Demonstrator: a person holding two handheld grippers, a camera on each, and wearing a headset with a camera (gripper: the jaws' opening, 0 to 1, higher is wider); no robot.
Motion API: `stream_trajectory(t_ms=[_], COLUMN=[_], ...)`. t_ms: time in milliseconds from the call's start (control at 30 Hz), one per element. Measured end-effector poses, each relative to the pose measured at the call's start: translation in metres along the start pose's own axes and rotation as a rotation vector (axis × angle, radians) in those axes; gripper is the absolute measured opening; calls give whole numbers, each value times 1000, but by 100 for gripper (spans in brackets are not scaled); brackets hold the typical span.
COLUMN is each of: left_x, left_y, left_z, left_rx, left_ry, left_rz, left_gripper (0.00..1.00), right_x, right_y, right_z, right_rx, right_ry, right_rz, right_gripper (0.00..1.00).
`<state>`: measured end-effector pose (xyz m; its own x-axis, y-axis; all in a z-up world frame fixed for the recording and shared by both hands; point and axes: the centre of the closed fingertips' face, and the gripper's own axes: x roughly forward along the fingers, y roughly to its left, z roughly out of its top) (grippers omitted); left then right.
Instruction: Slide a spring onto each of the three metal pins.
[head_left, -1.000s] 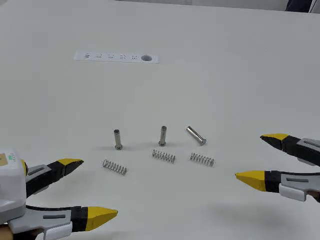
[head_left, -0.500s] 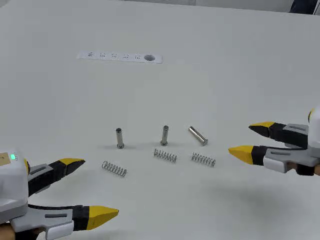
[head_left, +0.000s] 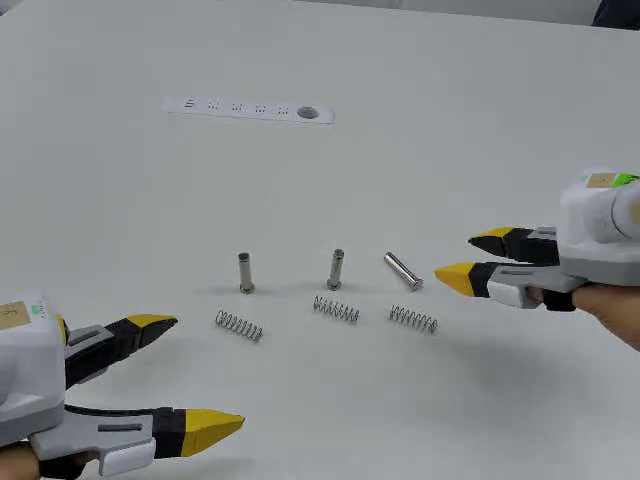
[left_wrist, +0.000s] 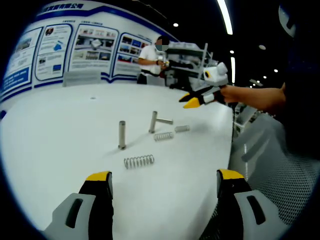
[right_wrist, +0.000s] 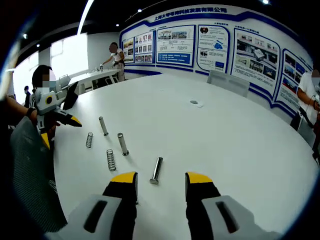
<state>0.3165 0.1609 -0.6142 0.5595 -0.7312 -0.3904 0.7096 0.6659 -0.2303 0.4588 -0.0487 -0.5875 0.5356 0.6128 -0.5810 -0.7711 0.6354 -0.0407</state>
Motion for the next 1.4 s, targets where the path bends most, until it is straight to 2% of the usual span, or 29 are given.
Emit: stream_trajectory(t_ms=[300,567,767,1067,1400], left_x=[0,0,0,0,0], left_y=[0,0,0,-1,-1], left_z=[1,1,0,0,-1], left_rx=[-1,1,-3,-6,-8], left_ry=[-3,0,1,4,5], left_rz=[4,1,0,-2,-3], left_gripper=[87,86,86,85,84], right_x=[28,55,69,83,89], right_y=[0,3,6,6,3], right_z=[7,1,-2,-11,-17], right_rx=[5,16,21,19,40], right_ry=[58,144,188,258,308], right_rz=[2,5,11,-6,-8], right_gripper=[31,26,23,17,11])
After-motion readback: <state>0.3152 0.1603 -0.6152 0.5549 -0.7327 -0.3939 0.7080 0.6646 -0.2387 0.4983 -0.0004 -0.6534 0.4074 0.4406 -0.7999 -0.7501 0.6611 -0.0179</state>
